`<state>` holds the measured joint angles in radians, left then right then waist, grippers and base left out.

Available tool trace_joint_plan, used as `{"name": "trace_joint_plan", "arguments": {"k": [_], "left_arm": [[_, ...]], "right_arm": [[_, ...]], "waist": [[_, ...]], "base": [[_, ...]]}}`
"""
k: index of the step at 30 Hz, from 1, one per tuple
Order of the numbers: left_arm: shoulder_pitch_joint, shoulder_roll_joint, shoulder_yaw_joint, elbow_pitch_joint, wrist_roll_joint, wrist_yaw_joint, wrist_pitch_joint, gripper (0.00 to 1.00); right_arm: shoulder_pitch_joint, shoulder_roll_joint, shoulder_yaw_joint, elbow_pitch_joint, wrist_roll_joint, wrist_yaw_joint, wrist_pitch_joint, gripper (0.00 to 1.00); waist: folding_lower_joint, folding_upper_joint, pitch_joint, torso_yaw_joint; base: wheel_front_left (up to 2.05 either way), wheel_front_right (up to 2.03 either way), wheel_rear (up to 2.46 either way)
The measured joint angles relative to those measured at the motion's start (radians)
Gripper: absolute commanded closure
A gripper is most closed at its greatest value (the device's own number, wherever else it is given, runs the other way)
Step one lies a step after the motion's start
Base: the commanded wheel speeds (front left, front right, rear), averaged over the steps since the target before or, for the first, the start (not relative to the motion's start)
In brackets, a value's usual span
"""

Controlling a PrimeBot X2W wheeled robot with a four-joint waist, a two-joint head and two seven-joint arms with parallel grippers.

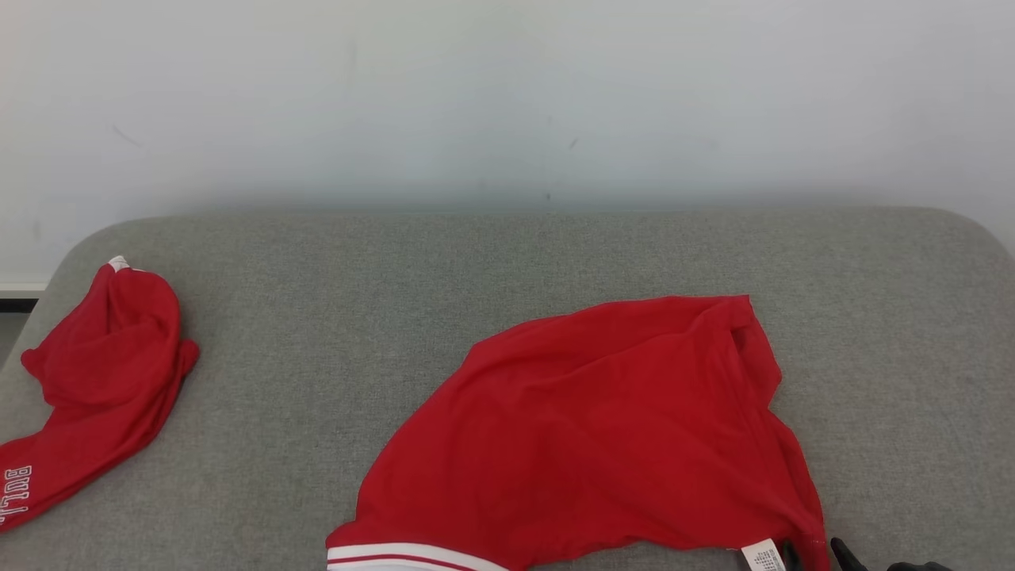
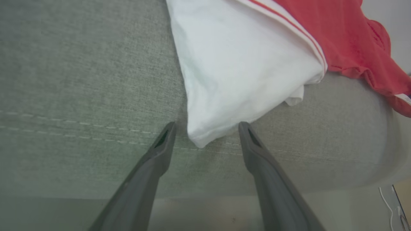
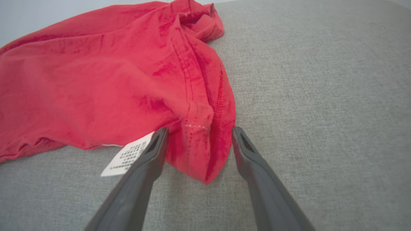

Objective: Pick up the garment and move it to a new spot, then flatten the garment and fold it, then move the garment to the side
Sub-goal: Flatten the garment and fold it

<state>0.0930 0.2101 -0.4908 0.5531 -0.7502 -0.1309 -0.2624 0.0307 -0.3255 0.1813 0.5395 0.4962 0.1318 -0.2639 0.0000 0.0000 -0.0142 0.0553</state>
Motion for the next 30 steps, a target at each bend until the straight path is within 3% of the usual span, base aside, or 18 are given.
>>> {"name": "trace_joint_plan", "arguments": {"k": [1,2,3,4,11,21,26,30], "left_arm": [[-0.003,-0.002,-0.008,0.008,-0.009,0.000,0.000,0.00],[-0.009,-0.004,-0.021,0.016,-0.026,0.000,0.000,0.27],[-0.016,-0.009,-0.029,0.018,-0.049,0.000,0.002,0.65],[-0.021,-0.013,-0.038,0.021,-0.067,0.000,0.003,1.00],[-0.041,-0.001,-0.047,-0.032,-0.132,0.000,0.001,1.00],[-0.040,0.049,0.074,-0.349,-0.111,0.000,0.000,1.00],[-0.246,0.123,0.082,-0.452,-0.115,0.000,0.054,1.00],[-0.500,0.181,0.081,-0.472,-0.128,0.000,0.136,1.00]], "right_arm": [[-0.007,0.000,0.009,0.012,0.007,0.000,0.000,0.23],[-0.012,0.000,0.017,0.023,0.012,0.000,0.000,0.69],[-0.017,-0.001,0.023,0.031,0.015,0.000,0.000,0.98],[-0.022,-0.001,0.028,0.037,0.018,0.000,0.000,1.00],[-0.025,-0.005,0.007,-0.011,0.023,0.000,0.000,1.00],[-0.032,-0.019,-0.007,-0.183,0.035,0.000,0.000,1.00],[-0.194,-0.081,0.034,-0.227,0.055,0.000,0.017,1.00],[-0.419,-0.114,0.054,-0.244,0.080,0.000,0.060,1.00]], "waist": [[0.0000,0.0000,0.000,0.001],[0.0000,0.0000,0.000,0.003],[-0.0001,0.0000,0.000,0.006],[0.0000,0.0000,0.000,0.009],[0.0000,0.0000,-0.005,0.022],[0.0000,0.0000,0.003,0.030],[0.0000,0.0001,0.032,0.032],[0.0001,0.0000,0.078,0.028]], "base": [[0.00,0.00,0.00],[0.00,0.00,0.00],[0.00,0.00,0.00],[0.00,0.00,0.00],[0.00,0.00,0.00],[0.00,0.00,0.00],[0.00,0.00,0.00],[0.00,0.00,0.00]]}}
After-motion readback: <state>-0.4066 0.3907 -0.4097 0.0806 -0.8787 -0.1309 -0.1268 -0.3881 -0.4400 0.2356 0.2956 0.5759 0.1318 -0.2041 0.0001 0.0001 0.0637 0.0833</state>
